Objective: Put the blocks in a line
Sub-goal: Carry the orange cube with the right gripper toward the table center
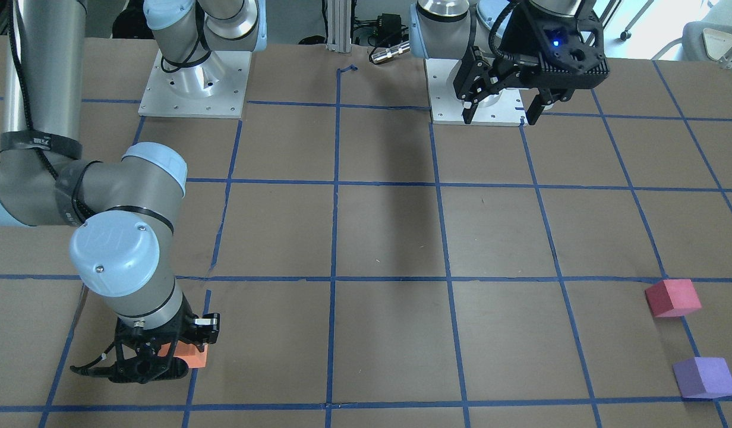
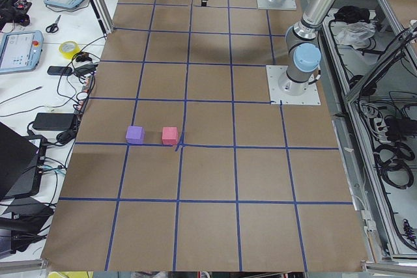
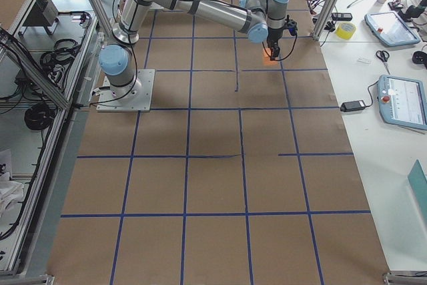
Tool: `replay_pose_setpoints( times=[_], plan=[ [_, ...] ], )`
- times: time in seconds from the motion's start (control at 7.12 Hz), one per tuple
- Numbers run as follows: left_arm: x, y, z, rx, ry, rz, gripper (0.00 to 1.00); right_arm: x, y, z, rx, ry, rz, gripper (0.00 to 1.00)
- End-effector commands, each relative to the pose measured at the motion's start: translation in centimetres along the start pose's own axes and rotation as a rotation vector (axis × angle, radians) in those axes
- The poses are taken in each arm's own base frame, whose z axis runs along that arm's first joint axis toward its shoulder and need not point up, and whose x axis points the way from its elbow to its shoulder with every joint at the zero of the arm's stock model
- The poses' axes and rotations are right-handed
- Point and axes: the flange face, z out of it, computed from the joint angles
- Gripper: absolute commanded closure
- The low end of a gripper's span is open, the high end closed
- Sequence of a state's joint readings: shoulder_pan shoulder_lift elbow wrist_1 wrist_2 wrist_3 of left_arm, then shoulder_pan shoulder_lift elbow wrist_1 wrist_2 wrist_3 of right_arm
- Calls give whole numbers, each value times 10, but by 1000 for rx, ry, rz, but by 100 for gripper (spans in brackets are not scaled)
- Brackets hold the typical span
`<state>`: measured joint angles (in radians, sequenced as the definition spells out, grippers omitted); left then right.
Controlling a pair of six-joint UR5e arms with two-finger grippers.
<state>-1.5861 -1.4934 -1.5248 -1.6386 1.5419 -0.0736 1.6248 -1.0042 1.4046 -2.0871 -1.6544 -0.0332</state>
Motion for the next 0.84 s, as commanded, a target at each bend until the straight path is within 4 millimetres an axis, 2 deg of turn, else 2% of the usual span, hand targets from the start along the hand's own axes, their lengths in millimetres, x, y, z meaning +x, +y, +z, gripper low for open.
replay_pose_setpoints(
  times=[0.0, 0.14, 0.28, 0.42, 0.7],
  plan=[
    [0, 0, 0, 0, -1, 0, 0, -36, -4, -16, 27, -20, 57, 87],
    [1, 1, 0, 0, -1, 2, 0, -59, -3, -25, 19, -24, 71, 87],
    [0, 1, -1, 1, -3, 0, 0, -98, 1, -25, 21, -32, 127, 87],
    [0, 1, -1, 1, -3, 0, 0, -128, 3, -19, 16, -37, 128, 87],
    [4, 1, 0, -3, 8, 1, 0, -188, 15, 7, -13, -38, 150, 86]
  ],
)
